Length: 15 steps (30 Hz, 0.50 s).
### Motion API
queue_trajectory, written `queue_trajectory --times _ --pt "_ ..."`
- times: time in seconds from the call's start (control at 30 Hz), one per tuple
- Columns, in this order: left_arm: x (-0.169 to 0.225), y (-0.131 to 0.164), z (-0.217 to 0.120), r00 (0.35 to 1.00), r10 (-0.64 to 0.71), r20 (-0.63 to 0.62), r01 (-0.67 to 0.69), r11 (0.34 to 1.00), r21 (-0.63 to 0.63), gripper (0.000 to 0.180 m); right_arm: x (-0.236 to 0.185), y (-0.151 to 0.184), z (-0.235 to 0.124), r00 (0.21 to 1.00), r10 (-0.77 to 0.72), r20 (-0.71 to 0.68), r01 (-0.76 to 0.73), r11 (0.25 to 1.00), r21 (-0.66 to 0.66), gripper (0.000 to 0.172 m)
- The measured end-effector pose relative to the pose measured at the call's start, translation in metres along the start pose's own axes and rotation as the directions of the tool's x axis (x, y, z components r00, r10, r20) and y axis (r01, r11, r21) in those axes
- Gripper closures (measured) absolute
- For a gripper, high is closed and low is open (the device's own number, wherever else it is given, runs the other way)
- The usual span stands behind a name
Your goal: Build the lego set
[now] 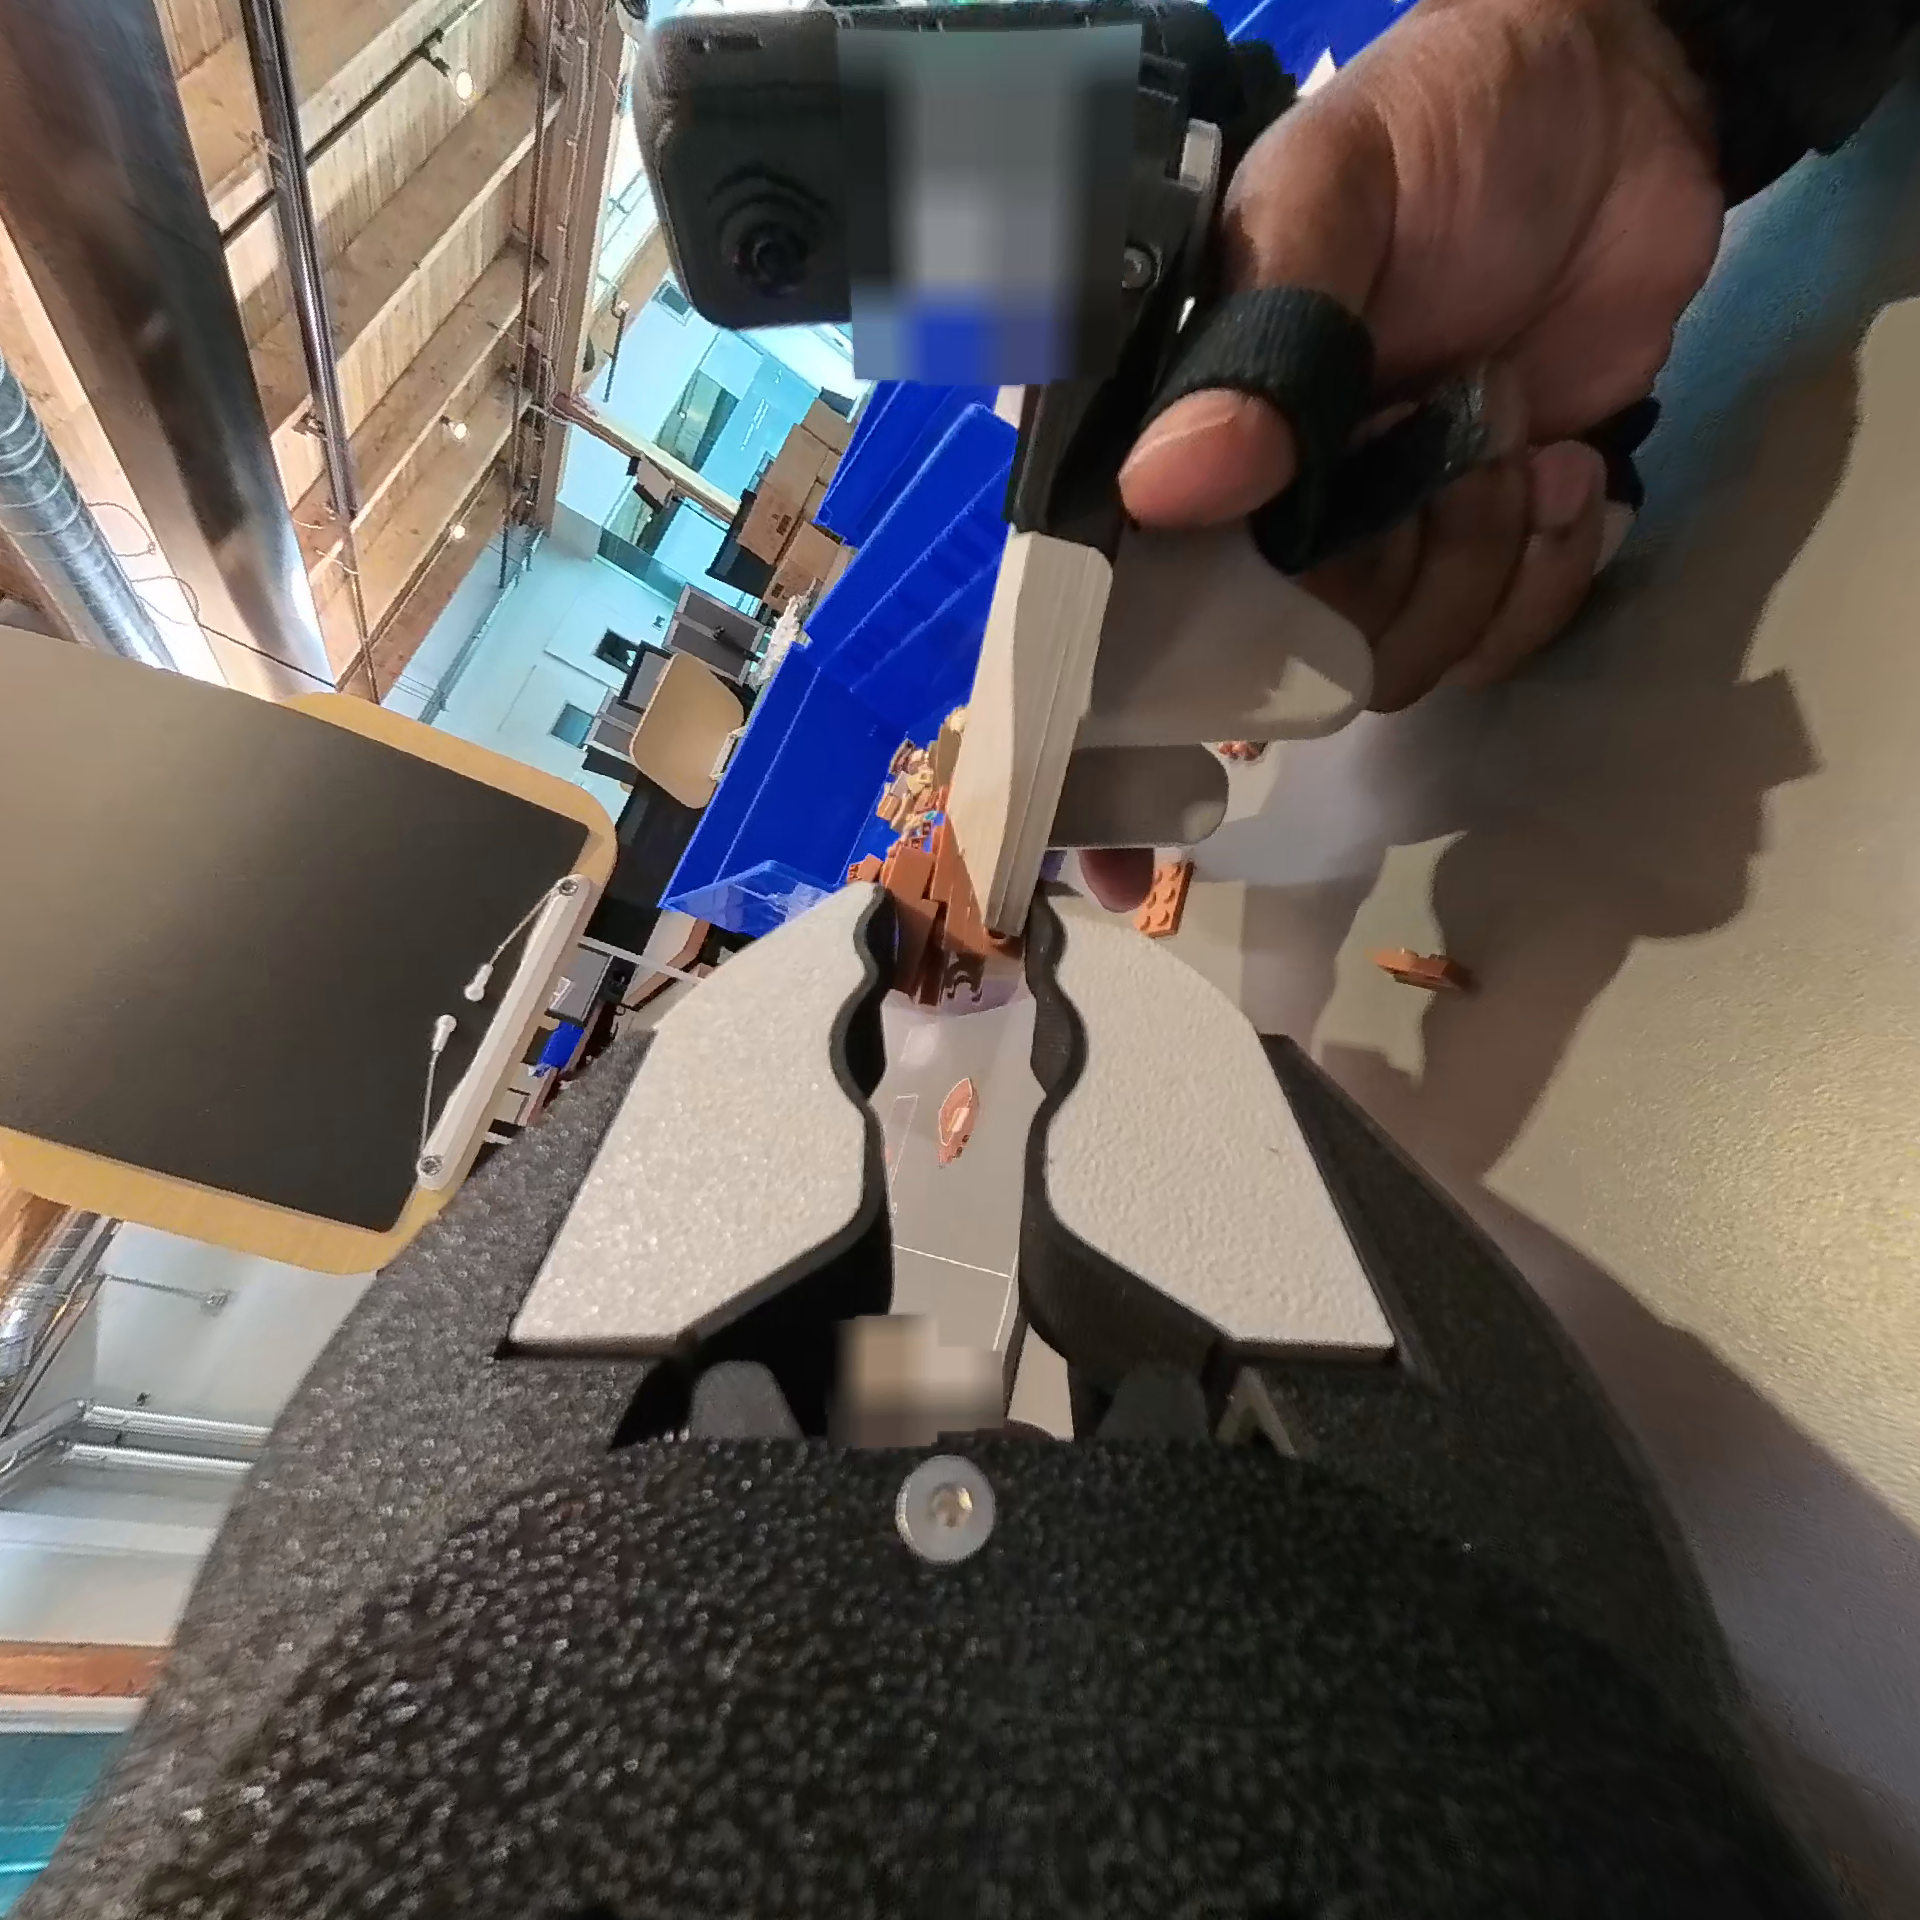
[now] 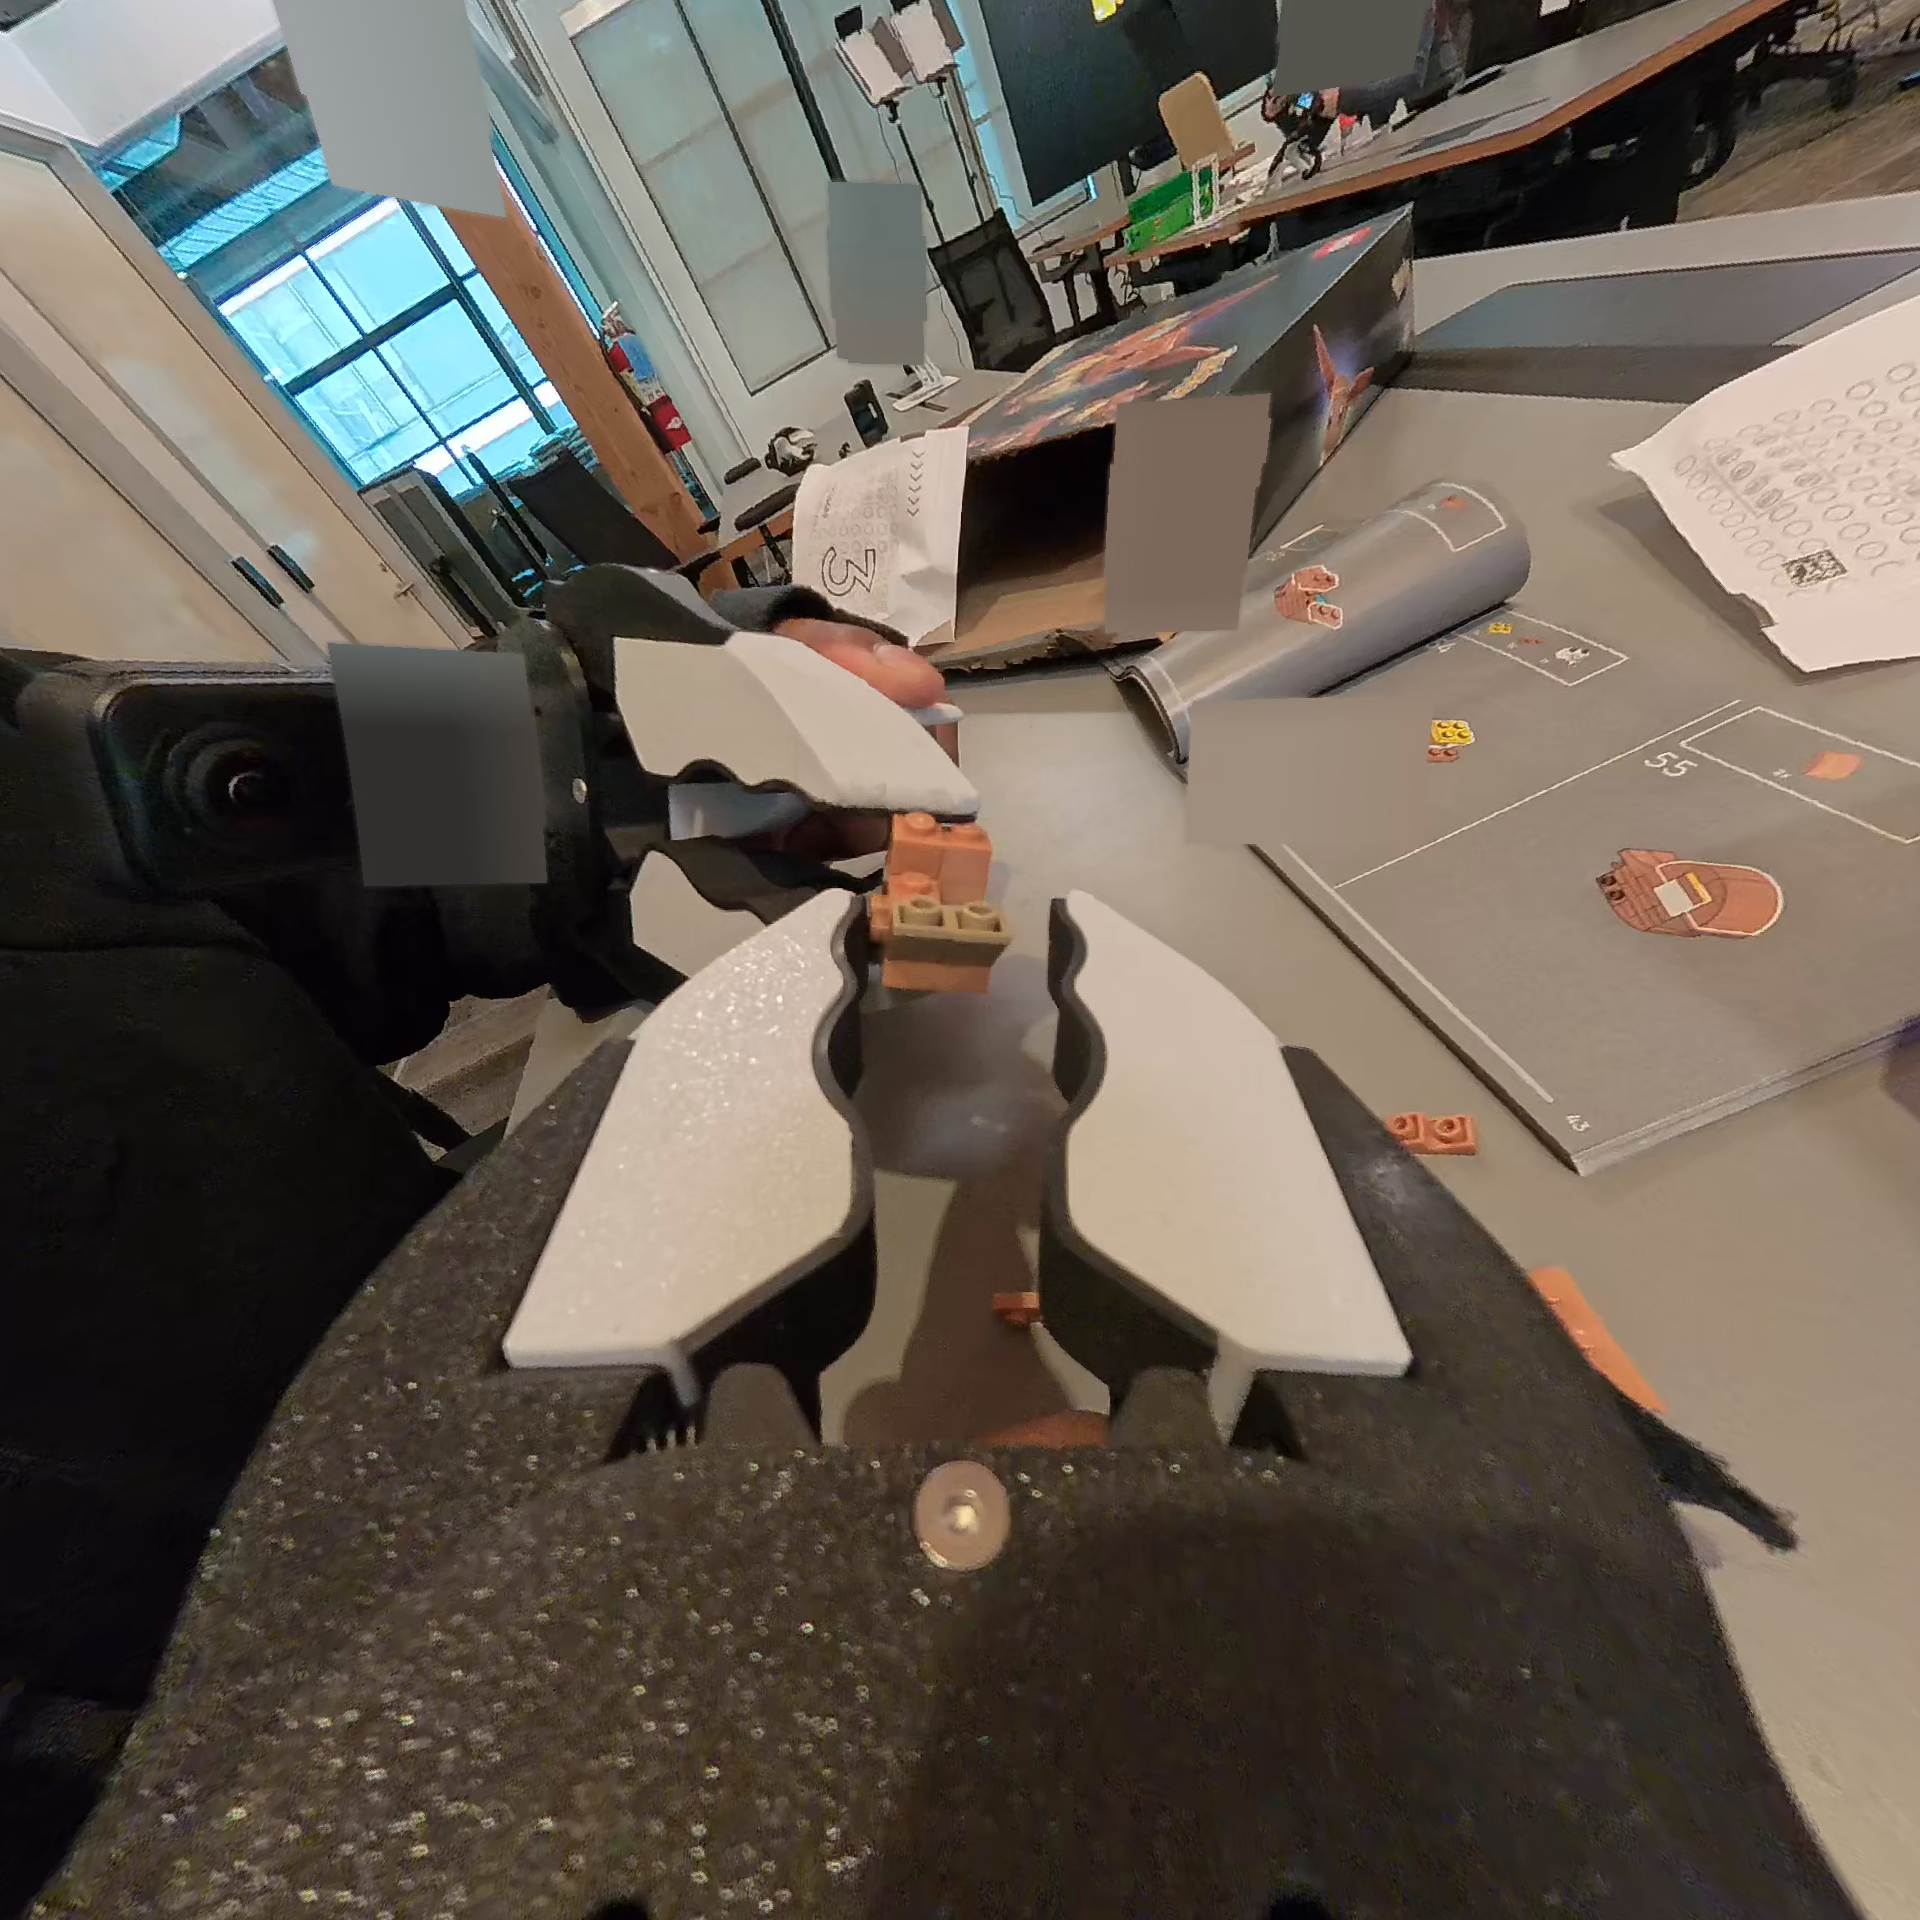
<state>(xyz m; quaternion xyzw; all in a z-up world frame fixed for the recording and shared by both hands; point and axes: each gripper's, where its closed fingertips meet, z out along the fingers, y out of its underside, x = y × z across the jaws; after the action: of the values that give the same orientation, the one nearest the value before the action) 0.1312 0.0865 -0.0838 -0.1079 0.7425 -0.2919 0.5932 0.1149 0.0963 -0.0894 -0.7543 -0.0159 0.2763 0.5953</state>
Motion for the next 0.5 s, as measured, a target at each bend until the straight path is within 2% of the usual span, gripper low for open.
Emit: queue_trajectory --times 0.27,0.5 --pt "0.0 -0.002 -0.001 1.0 0.008 0.004 -0.008 1.0 0.006 0.157 -0.003 0.0 0.0 0.999 0.039 0.038 -0.039 0.999 -0.006 0.133" --pt "-0.01 0.0 -0.003 0.999 -0.021 0.038 0.021 1.0 -0.004 0.157 -0.002 -0.008 -0.004 0.997 0.05 0.053 -0.053 0.997 0.05 0.132"
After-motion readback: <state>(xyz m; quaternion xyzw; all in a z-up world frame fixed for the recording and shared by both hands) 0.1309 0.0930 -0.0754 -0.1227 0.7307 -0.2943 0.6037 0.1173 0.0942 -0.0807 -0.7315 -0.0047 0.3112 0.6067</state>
